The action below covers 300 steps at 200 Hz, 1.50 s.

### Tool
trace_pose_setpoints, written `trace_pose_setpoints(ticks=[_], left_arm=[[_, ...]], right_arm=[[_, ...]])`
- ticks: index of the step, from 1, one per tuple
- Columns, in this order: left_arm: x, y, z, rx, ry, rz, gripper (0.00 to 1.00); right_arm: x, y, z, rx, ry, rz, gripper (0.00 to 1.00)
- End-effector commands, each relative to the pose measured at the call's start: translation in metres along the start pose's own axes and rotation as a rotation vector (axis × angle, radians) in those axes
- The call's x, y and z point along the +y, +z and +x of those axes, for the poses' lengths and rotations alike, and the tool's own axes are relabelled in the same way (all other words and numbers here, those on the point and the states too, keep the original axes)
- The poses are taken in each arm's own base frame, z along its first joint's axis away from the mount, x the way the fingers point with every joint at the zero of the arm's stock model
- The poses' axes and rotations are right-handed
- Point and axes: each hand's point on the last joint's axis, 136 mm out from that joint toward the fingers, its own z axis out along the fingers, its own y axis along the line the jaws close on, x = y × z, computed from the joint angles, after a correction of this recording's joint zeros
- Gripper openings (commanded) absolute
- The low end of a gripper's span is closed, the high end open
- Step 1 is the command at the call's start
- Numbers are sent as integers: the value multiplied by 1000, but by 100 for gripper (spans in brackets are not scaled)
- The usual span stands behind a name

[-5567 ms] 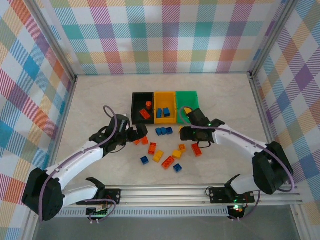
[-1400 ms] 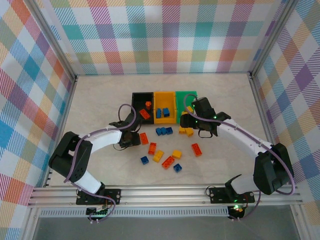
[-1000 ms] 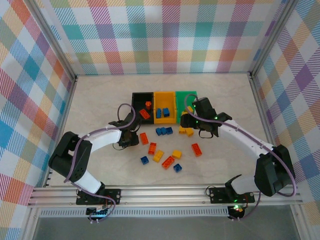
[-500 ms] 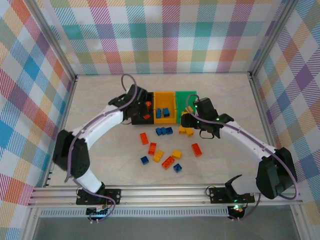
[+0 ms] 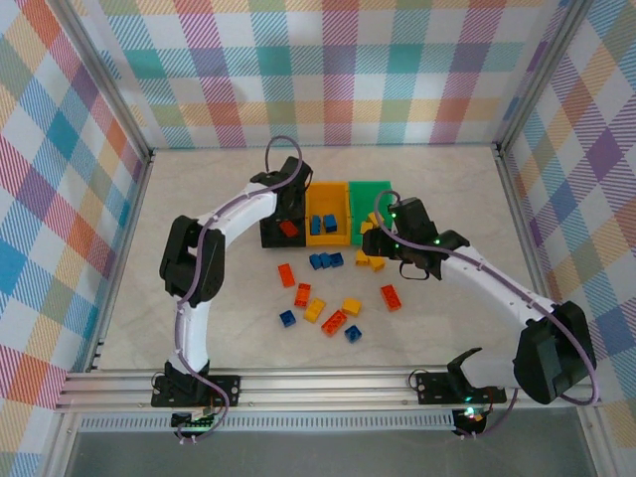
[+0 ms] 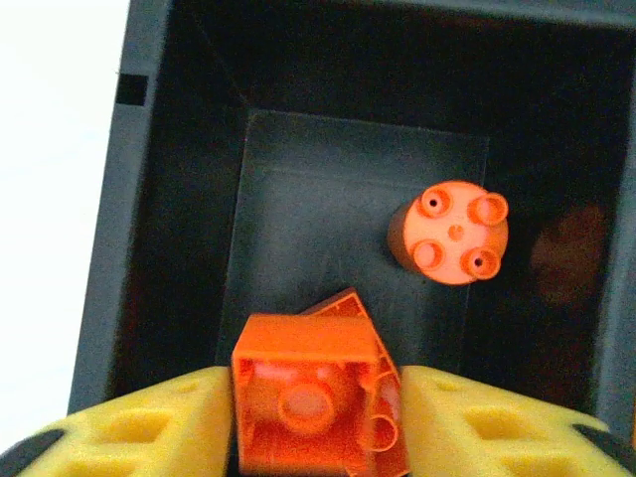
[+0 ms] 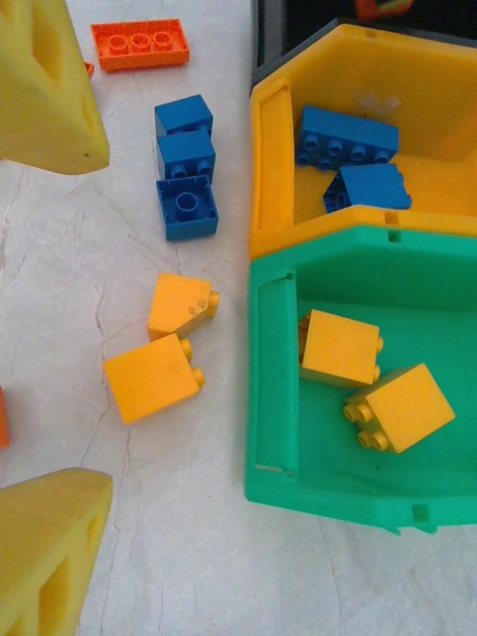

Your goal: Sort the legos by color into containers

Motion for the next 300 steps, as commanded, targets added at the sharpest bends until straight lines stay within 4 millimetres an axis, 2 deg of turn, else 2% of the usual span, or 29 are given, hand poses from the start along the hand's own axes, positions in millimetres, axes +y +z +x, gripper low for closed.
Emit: trace_pose_setpoints(ticks=[1, 29, 47, 70, 88, 121, 140, 174, 200, 236, 267, 300], left_arm=[[0, -16, -10, -24, -5, 0, 59], [-10, -48, -13, -70, -4, 68, 67], [-15, -71, -6, -85, -14, 137, 72], [-18, -98, 16, -90, -30, 240, 80], [-14, -105, 46, -60, -43, 299, 85], [-8, -92, 103, 37, -104, 386, 89], [-6, -75, 123, 63, -139, 398, 91], [-4, -44, 138, 101, -143, 335, 89], [8, -21, 150, 132, -121, 231, 81], [12, 3, 168, 185, -85, 167, 69], [14, 8, 171, 207, -49, 140, 49], [18, 5, 177, 234, -9, 132, 41]], right_arm=[[-2, -7, -3, -23, 17, -4, 79], [-2, -12, -6, -35, 16, -7, 80], [-2, -14, -6, -37, 17, -7, 80], [-3, -14, -4, -34, 19, -10, 81], [-4, -15, -2, -37, 25, -9, 81], [-4, -15, 1, -38, 39, -17, 81], [-4, -14, 3, -35, 48, -24, 80], [-4, -15, 4, -31, 54, -25, 80], [-6, -18, 4, -33, 49, -14, 80], [-6, -18, 4, -36, 44, -15, 80], [-6, -17, 4, -35, 50, -17, 80], [-7, -17, 5, -36, 44, -13, 80]])
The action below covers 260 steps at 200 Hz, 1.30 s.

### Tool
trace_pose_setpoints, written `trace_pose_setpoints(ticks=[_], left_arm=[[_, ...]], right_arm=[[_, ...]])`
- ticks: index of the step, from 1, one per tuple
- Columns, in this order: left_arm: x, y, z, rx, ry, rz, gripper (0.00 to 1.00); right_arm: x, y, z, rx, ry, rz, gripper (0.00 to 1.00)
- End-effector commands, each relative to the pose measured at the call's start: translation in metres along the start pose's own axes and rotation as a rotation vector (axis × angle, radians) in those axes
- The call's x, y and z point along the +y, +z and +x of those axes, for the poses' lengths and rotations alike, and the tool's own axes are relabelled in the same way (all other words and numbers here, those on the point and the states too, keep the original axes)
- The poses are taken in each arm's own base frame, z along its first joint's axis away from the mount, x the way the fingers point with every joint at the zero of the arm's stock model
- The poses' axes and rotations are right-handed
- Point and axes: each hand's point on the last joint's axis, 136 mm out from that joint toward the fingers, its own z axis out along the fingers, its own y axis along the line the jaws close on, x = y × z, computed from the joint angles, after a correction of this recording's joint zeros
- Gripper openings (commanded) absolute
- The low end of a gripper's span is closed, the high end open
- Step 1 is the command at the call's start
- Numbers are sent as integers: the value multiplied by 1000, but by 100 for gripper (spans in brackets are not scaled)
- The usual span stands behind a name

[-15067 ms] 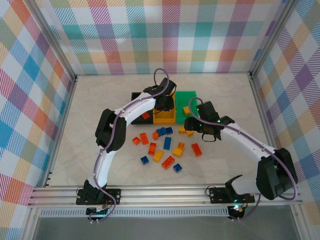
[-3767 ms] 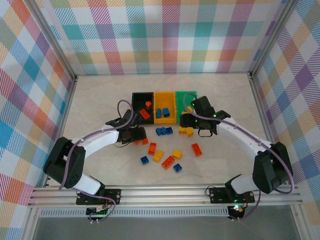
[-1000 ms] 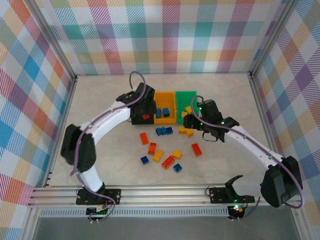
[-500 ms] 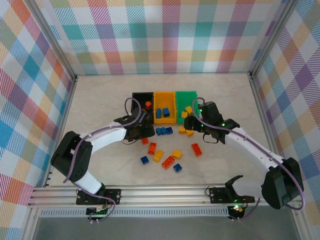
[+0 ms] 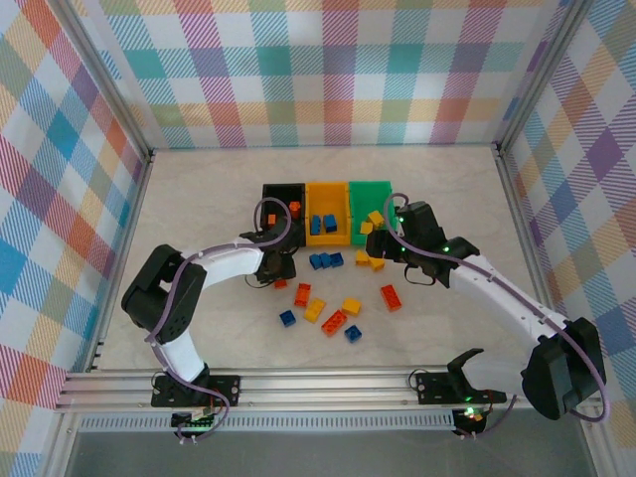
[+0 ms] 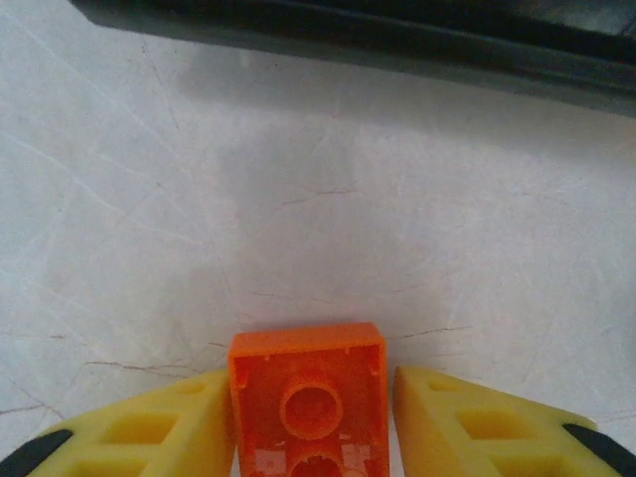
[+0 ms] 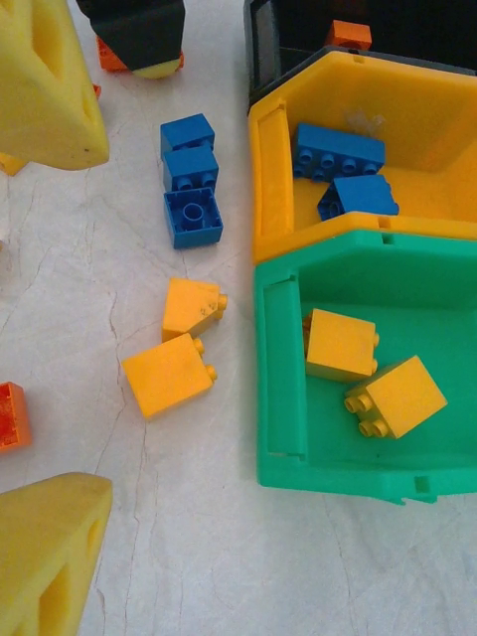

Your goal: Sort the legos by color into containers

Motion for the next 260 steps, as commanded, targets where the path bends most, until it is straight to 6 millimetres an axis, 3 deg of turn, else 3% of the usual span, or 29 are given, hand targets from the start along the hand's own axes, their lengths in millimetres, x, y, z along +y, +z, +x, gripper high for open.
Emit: trace_pose_setpoints(ticks=[1, 27, 52, 88, 114, 145, 173, 229, 241, 260], left_arm=[[-4, 13, 11, 51, 40, 6, 41], [1, 5, 12, 50, 41, 0, 33], [-2, -23, 1, -9, 31, 44, 32], [-17, -83, -43, -161, 29, 112, 32], [-22, -106, -90, -259, 10, 99, 32], [-28, -97, -143, -297, -17, 39, 32], [-33, -80, -173, -310, 3, -55, 31], [-32, -41, -189, -257, -2, -146, 32], [-33, -37, -188, -246, -3, -144, 38], [-36, -39, -187, -244, -9, -122, 58]], right_arm=[[-3, -1, 2, -3, 8, 4, 80], [-3, 1, 2, -4, 8, 2, 80], [-3, 2, 3, -1, 5, 5, 80], [-4, 3, 3, -4, 8, 4, 80], [-4, 6, 4, -2, 12, 2, 80], [-6, 7, 7, 9, 16, 8, 80], [-7, 5, 9, 10, 13, 9, 80], [-7, 0, 11, 15, 9, 5, 81], [-8, 0, 13, 19, 12, 5, 81], [-11, 1, 17, 31, 11, 15, 81]])
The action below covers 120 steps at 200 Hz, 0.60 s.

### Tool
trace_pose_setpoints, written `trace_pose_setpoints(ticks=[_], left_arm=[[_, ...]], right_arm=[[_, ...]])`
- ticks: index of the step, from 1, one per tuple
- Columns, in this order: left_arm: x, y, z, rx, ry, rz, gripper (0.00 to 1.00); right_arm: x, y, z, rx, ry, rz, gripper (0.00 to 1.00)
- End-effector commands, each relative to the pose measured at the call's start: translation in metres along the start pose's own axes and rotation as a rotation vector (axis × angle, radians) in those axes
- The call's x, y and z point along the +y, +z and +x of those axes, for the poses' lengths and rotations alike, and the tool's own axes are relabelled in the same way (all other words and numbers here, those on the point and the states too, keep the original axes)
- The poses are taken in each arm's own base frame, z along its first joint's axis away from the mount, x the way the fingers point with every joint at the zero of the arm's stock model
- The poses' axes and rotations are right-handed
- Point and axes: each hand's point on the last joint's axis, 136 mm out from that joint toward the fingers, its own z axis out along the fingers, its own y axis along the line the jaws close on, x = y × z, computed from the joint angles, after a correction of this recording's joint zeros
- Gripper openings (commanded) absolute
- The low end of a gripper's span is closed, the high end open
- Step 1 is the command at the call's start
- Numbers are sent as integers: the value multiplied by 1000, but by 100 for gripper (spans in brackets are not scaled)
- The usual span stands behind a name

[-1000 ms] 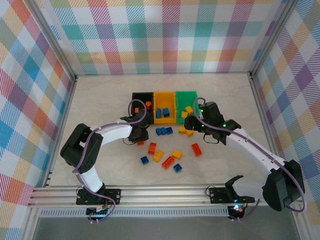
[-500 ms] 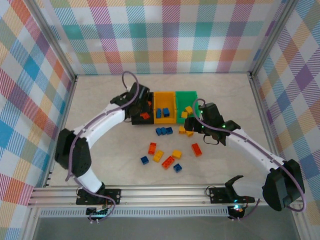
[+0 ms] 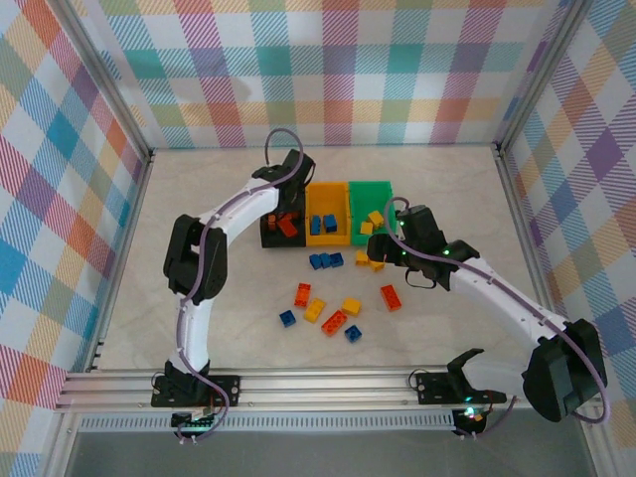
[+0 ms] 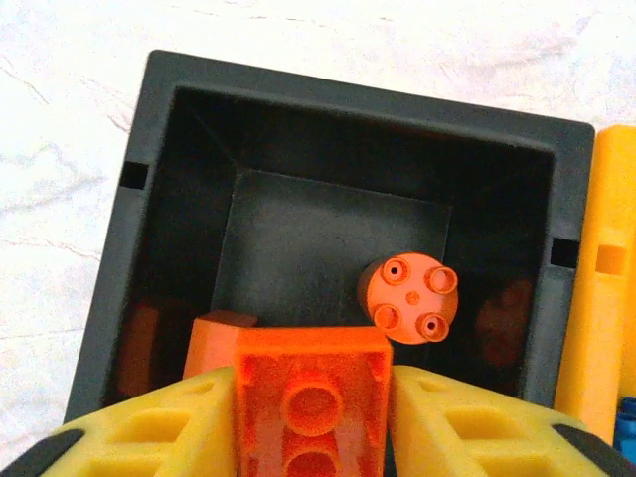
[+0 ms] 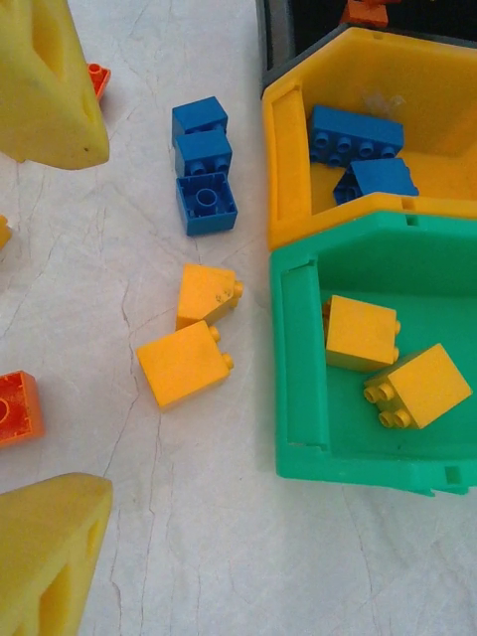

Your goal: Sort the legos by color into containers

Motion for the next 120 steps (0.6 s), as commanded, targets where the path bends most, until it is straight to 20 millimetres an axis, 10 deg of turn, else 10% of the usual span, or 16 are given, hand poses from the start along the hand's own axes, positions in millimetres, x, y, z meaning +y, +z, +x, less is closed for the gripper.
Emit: trace_pose_setpoints(ticks=[1, 68, 120], left_arm=[[6, -9, -6, -1, 1, -9, 59], [-13, -94, -10, -93, -56, 251, 90], [-16, -147, 50, -79, -31, 455, 100]], right_arm=[[-5, -1, 7, 15, 12, 7, 81], [13, 12, 43, 177, -57, -81, 81], [-31, 24, 76, 233, -44, 133, 80]])
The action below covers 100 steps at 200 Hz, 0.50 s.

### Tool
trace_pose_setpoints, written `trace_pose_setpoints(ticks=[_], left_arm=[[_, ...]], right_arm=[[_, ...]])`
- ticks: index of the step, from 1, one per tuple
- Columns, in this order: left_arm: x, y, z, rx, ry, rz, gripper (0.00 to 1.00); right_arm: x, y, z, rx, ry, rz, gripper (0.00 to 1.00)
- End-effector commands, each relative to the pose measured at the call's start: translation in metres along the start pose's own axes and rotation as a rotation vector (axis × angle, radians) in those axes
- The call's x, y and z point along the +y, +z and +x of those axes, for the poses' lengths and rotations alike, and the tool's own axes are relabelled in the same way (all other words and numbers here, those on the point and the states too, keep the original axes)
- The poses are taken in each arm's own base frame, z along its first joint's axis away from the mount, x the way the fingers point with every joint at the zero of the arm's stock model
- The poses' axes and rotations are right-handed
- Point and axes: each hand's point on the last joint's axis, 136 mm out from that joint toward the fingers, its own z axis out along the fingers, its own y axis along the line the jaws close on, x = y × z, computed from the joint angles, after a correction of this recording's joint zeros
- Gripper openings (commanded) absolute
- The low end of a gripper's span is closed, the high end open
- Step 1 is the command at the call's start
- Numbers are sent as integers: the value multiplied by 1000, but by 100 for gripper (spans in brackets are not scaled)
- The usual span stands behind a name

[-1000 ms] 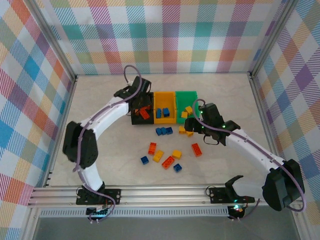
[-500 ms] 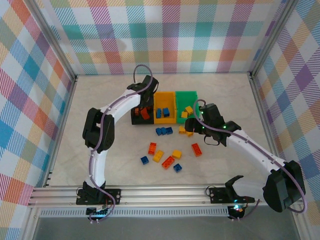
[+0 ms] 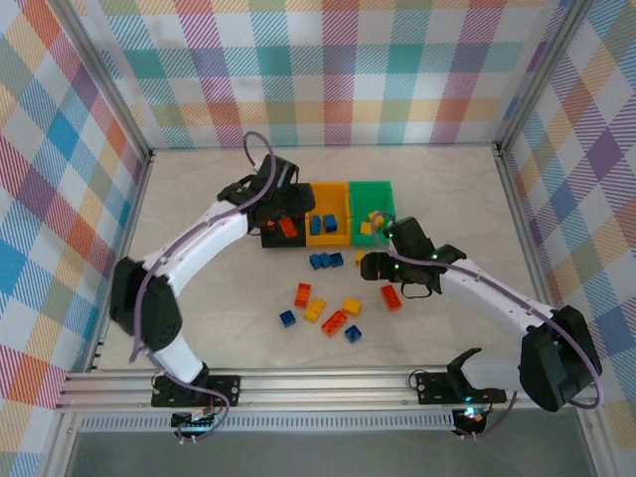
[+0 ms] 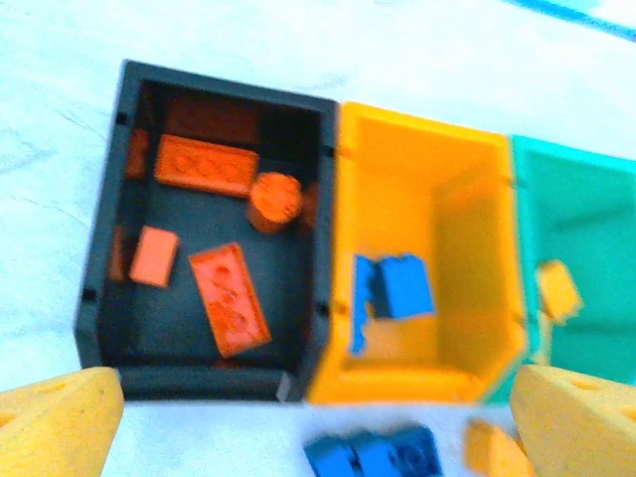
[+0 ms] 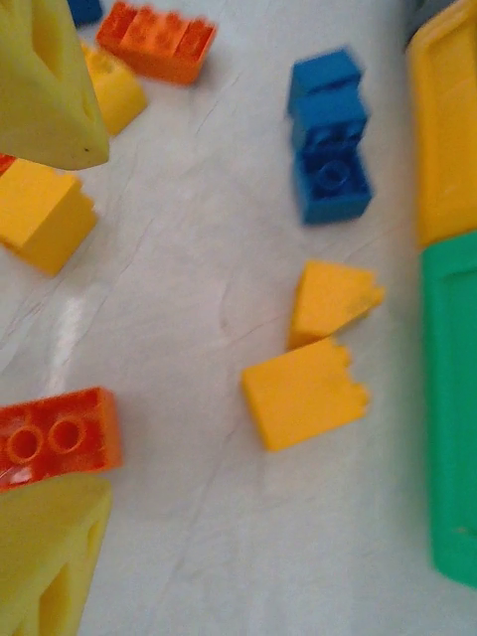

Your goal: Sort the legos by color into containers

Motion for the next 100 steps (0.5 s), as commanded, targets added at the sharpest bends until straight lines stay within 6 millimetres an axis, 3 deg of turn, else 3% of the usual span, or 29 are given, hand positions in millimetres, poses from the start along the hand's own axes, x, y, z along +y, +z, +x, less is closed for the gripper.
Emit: trace_pose_setpoints(ticks=[1, 44, 100], left_arm=[[-9, -14, 32, 39, -4, 104, 100], [28, -25, 92, 96, -78, 130, 100], [71, -31, 120, 83, -106, 44, 100]], right_arm=[[-29, 7, 17, 39, 22, 134, 80], [-37, 35, 36, 162, 17, 178, 76], [-40, 48, 60, 262, 13, 182, 65]])
